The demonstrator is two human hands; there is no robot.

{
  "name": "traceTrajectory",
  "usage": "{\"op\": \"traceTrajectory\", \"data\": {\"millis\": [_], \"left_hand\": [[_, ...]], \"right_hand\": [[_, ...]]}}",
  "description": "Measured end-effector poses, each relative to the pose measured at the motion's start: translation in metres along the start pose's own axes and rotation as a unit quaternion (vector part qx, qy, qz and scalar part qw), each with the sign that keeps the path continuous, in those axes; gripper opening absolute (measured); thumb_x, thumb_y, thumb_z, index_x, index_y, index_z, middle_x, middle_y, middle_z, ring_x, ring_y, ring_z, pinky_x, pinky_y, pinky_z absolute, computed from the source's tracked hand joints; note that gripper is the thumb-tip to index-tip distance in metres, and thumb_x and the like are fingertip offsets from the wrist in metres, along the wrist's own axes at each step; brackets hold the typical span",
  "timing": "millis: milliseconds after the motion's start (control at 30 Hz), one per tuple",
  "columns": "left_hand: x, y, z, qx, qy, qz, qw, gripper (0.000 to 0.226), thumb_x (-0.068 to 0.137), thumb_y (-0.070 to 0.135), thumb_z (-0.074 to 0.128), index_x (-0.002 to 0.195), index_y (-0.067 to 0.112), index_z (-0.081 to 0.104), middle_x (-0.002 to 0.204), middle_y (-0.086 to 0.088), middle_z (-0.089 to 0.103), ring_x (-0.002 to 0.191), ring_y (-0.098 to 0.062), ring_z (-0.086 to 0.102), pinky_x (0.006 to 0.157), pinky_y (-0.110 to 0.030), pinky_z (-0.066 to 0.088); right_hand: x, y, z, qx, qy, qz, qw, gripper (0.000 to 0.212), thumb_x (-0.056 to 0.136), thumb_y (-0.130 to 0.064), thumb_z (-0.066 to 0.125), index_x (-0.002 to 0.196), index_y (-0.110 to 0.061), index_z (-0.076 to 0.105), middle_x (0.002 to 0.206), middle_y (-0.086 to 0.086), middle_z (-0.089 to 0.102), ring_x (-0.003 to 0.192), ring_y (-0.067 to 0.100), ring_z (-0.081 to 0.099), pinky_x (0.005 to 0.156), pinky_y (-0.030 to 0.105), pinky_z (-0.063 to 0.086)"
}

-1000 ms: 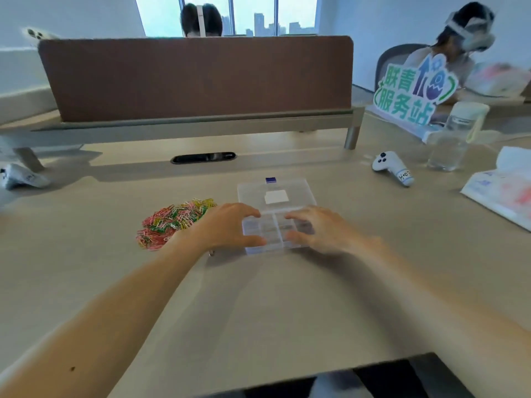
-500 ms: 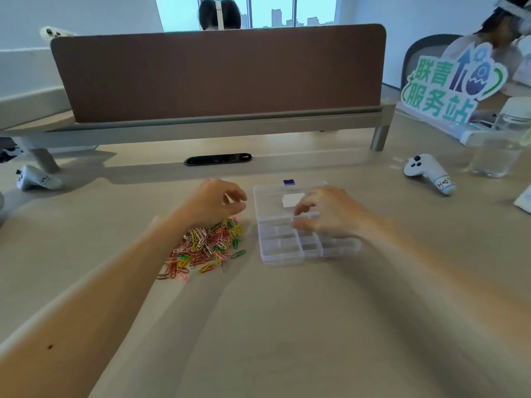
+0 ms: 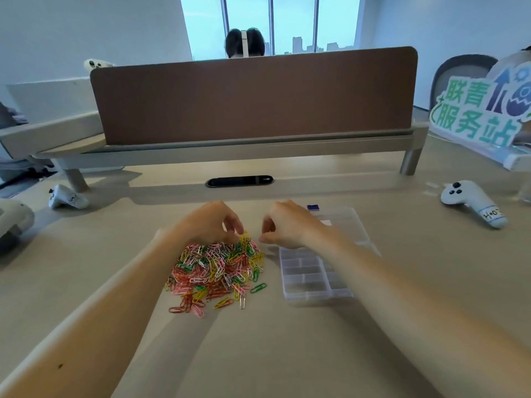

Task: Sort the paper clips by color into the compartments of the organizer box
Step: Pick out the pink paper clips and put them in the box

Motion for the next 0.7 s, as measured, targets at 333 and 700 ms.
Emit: {"op": "traceTrajectory", "data": {"millis": [333, 700], "left_hand": [[-0.003, -0.036, -0.002, 0.006, -0.073, -0.073, 0.995, 0.022, 0.075, 0.020, 0.079, 0.095, 0.020, 0.071, 0.081, 0.008, 0.070, 0.079, -0.008, 0.064, 0.070, -0.021, 0.044], [-0.002, -0.040, 0.000, -0.020, -0.067, -0.045, 0.997, 0.006, 0.082, 0.012, 0.072, 0.085, 0.017, 0.074, 0.075, 0.015, 0.066, 0.071, 0.002, 0.060, 0.072, -0.019, 0.044]], "right_hand": [[0.028, -0.006, 0.029, 0.010, -0.041, 0.010, 0.999, 0.018, 0.085, -0.029, 0.072, 0.088, -0.012, 0.074, 0.089, 0.001, 0.072, 0.078, 0.013, 0.066, 0.075, 0.031, 0.055], [0.022, 0.000, 0.016, 0.109, 0.006, 0.003, 0.994, 0.008, 0.087, -0.020, 0.070, 0.088, -0.012, 0.072, 0.076, -0.012, 0.060, 0.068, -0.002, 0.055, 0.058, 0.007, 0.036]]}}
Point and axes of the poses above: each hand's wrist, its own x-axis towards the middle knuckle, its own z-axis out of the palm, y = z × x, the point moved 7 cm from there along x, towards the middle knuckle
